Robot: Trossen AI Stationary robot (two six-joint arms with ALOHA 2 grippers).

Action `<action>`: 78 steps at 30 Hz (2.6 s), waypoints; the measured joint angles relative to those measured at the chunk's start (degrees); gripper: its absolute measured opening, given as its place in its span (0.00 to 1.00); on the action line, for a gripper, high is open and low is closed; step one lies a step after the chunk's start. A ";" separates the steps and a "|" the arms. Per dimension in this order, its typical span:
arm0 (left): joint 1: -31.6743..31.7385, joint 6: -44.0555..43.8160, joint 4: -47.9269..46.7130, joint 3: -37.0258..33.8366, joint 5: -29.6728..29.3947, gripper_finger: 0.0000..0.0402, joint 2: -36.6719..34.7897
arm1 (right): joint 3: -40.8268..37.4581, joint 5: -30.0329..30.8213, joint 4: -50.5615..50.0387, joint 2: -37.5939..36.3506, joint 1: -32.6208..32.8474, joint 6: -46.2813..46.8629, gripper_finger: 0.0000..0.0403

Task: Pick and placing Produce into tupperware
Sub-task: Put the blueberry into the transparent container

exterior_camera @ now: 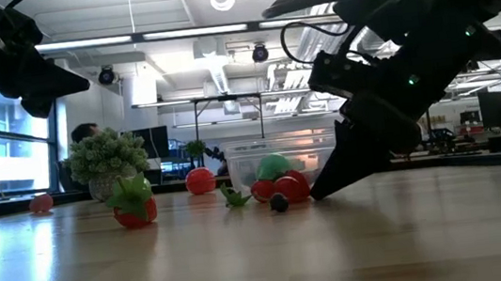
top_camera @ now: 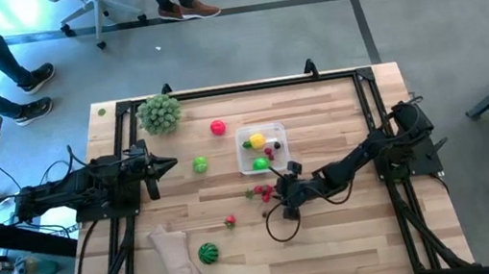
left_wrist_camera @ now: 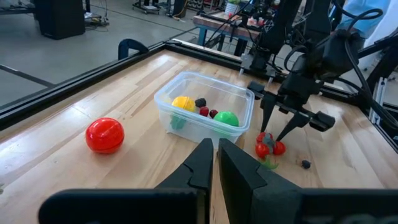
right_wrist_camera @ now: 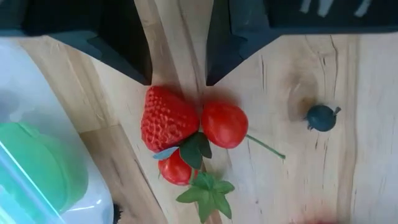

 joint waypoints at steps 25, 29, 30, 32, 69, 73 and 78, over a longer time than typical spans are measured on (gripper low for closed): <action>-0.02 0.01 0.01 0.00 0.00 0.04 0.00 | -0.09 -0.97 6.64 0.23 8.59 -0.17 0.35; -0.01 0.01 0.01 0.01 0.00 0.04 0.00 | -0.08 -0.47 8.15 2.07 8.69 -0.24 0.35; 0.01 0.00 0.01 0.02 0.00 0.04 0.00 | 0.01 -0.50 8.74 2.77 8.82 -0.24 0.35; 0.00 0.02 0.00 0.00 0.00 0.04 0.01 | 0.85 0.33 8.99 4.34 9.27 -0.82 0.35; 0.00 0.00 0.01 0.00 0.00 0.04 0.02 | 10.08 -1.65 4.37 9.29 5.95 -2.76 0.35; -0.01 0.02 0.01 0.00 0.00 0.04 0.00 | 10.08 -1.94 4.42 9.31 5.44 -2.76 0.35; -0.02 0.02 0.01 0.01 0.00 0.04 0.02 | 10.08 -1.72 4.38 9.33 5.42 -2.76 0.35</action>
